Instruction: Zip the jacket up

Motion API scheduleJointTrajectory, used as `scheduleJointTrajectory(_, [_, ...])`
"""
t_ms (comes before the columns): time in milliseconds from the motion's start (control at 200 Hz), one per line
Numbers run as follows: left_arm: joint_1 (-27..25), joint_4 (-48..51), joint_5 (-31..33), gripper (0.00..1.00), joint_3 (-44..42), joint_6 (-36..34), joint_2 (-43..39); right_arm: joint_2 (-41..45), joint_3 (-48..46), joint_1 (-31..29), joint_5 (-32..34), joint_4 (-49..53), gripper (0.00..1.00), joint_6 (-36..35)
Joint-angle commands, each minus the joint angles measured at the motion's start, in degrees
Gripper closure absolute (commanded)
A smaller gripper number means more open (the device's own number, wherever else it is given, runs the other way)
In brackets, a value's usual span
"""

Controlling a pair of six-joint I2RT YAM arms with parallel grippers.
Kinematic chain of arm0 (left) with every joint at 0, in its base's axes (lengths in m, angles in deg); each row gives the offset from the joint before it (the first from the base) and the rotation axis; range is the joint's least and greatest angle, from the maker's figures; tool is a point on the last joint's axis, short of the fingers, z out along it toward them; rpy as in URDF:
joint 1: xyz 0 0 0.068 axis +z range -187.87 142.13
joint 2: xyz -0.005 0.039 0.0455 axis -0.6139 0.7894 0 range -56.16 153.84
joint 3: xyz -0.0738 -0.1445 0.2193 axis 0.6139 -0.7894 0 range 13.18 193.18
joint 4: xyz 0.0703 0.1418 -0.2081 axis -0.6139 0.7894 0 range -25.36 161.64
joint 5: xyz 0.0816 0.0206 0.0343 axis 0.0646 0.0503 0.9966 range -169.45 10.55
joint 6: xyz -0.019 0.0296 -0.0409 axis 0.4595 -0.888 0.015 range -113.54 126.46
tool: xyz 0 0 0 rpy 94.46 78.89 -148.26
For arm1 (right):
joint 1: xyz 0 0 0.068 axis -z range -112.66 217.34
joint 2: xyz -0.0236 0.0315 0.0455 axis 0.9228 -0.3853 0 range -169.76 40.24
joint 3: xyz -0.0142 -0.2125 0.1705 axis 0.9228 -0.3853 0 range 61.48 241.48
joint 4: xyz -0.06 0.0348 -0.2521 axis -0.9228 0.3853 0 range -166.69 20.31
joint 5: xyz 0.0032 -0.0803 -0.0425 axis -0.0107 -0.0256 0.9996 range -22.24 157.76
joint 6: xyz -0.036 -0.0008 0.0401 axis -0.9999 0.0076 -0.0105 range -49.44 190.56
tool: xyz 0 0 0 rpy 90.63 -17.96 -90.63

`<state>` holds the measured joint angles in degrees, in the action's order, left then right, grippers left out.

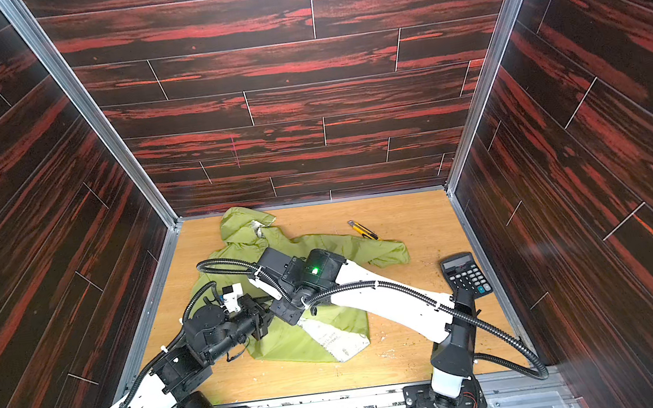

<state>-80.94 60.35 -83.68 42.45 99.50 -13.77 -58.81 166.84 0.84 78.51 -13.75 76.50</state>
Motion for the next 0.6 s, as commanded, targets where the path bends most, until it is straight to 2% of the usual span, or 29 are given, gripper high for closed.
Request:
scheduleJointTrajectory(0, [0.2,-1.2,0.1,1.00,0.4,0.2,-1.1,0.5,0.1,-0.3,1.0,0.3,0.82,-0.4])
scheduleJointTrajectory(596, [0.2,-0.5,-1.0,1.00,-0.2,0.3,-2.1,1.3,-0.3,-0.2,2.8,0.3,0.90,0.1])
